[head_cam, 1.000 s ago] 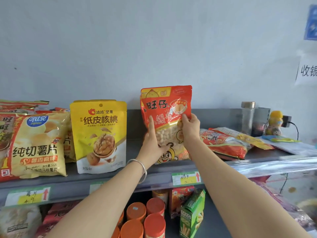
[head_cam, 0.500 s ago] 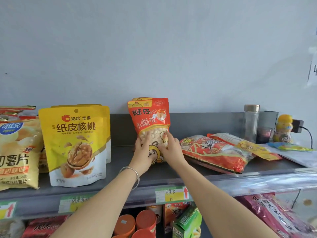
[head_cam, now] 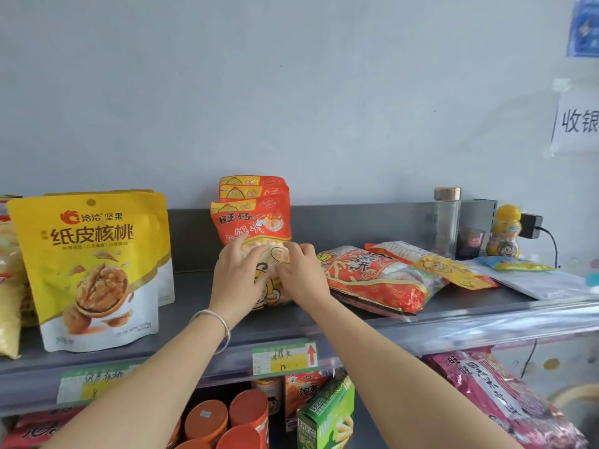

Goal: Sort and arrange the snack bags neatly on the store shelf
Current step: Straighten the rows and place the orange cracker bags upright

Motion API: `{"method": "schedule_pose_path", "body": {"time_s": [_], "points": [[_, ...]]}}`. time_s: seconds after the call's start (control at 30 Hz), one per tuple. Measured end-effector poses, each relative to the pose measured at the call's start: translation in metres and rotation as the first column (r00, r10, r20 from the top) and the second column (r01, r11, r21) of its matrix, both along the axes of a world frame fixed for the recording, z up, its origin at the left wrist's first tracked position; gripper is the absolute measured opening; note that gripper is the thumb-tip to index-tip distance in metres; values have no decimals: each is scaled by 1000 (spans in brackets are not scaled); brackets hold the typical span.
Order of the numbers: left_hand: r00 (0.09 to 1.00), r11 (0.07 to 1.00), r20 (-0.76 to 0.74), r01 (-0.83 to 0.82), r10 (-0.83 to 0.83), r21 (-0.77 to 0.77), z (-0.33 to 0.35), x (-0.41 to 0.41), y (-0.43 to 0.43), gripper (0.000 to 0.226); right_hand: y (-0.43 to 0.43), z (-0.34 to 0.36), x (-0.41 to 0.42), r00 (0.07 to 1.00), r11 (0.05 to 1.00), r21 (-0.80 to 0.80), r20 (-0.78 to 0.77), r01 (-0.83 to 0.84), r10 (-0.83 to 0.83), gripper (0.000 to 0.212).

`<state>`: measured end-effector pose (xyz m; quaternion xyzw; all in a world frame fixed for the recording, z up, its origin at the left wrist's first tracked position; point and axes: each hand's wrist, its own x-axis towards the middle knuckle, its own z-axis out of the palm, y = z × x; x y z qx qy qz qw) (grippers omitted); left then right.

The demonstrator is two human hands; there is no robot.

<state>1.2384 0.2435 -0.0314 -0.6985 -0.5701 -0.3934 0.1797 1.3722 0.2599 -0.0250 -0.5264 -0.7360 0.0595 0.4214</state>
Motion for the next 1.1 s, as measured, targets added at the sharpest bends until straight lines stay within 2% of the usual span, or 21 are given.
{"method": "schedule_pose_path", "body": {"time_s": [0.17,0.33,0.47,0.57,0.63,0.73,0.8,0.87,0.9,0.97,1.03,1.1], "points": [[993,994,-64,101,-98,34,12,43,1,40,-2,19,37,994,990,113,66,84,-92,43],[963,965,-70,263,-261,16,20,100,9,38,3,31,103,972,971,97,64,220,-227,42],[924,929,-102,368,-370,-32,26,153,18,38,11,29,165,938,942,18,93,334,-334,41],[889,897,-121,432,-441,-95,30,187,26,37,16,26,204,908,915,-70,174,397,-381,41],[873,876,-114,452,-473,-170,33,206,32,37,17,21,227,900,899,-169,251,404,-357,46],[864,840,-87,452,-496,-301,36,228,40,39,12,20,253,922,884,-293,247,365,-298,55],[863,822,-75,445,-499,-355,34,239,44,40,7,19,267,898,864,-326,351,384,-266,58],[858,804,-71,445,-509,-395,33,246,47,39,4,14,279,828,814,-367,512,450,-227,65],[856,801,-82,437,-510,-410,33,249,48,39,3,11,283,792,791,-367,565,490,-229,63],[850,797,-121,419,-513,-436,33,250,51,39,4,5,289,731,774,-280,604,568,-318,43],[843,793,-148,407,-517,-453,33,250,54,40,5,3,288,668,751,-126,568,648,-481,29],[844,797,-155,402,-513,-452,32,250,57,44,9,5,285,660,736,-28,467,677,-589,27]]}}
